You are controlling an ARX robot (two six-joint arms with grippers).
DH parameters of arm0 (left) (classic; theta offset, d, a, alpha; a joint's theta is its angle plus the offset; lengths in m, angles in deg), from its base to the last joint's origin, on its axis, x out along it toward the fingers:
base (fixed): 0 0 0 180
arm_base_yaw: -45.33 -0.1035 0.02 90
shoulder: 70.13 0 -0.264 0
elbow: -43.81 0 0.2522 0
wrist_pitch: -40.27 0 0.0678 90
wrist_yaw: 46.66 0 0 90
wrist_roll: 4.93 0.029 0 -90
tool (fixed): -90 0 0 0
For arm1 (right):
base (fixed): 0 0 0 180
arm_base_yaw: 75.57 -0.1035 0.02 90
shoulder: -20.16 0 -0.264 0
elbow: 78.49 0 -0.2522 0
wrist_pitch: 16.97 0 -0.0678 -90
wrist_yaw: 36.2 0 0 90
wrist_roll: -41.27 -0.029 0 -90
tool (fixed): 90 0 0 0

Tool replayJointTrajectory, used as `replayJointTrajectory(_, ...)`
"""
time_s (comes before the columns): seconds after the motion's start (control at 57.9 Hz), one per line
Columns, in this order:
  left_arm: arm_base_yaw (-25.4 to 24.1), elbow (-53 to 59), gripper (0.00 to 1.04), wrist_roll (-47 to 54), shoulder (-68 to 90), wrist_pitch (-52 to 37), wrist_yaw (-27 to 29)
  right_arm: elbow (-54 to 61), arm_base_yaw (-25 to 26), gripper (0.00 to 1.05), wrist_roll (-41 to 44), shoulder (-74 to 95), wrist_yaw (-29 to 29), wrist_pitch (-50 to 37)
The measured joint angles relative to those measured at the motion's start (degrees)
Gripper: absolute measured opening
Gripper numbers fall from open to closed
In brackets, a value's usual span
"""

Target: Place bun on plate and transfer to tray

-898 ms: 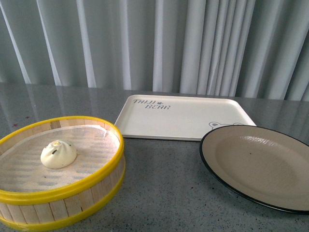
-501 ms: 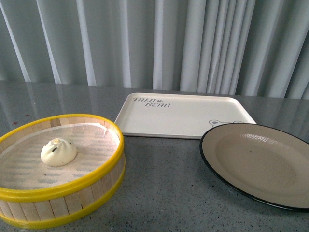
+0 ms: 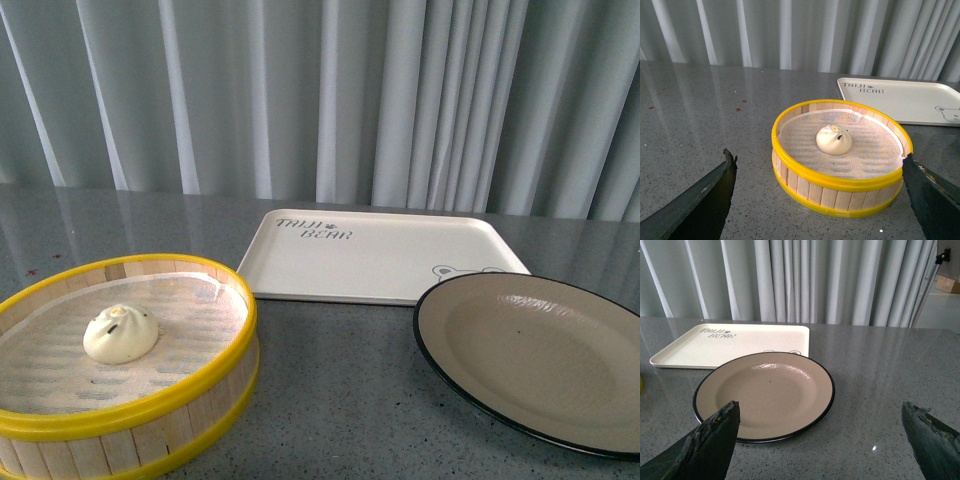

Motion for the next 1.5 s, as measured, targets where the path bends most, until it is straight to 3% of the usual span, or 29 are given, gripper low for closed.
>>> replayJointTrajectory(0.898, -0.20, -0.28, 0.98, -0.79, 0.72, 1.14, -0.74, 0.00, 0.00, 0.96, 0.00, 0.00, -0.02, 0.00)
replayJointTrajectory(0.95, -0.74, -3.93, 0.98, -4.52, 6.73, 10.14, -4.02, 0.00, 0.00, 0.96, 0.00, 0.00, -0.02, 0.00)
replayJointTrajectory(0.985, -0.87, -5.79, 0.98, -6.38, 12.61, 10.54, -4.48, 0.00, 0.00, 0.96, 0.02, 0.00, 0.11, 0.00)
replayJointTrajectory(1.279, 3.67, -22.16, 0.98, -7.48, 47.06, -12.61, -2.38, 0.00, -0.02, 0.96, 0.00, 0.00, 0.00, 0.00)
replayJointTrajectory(1.503, 8.46, -35.76, 0.98, -4.52, 68.74, -13.57, -1.49, 0.00, -0.02, 0.96, 0.02, 0.00, 0.00, 0.00)
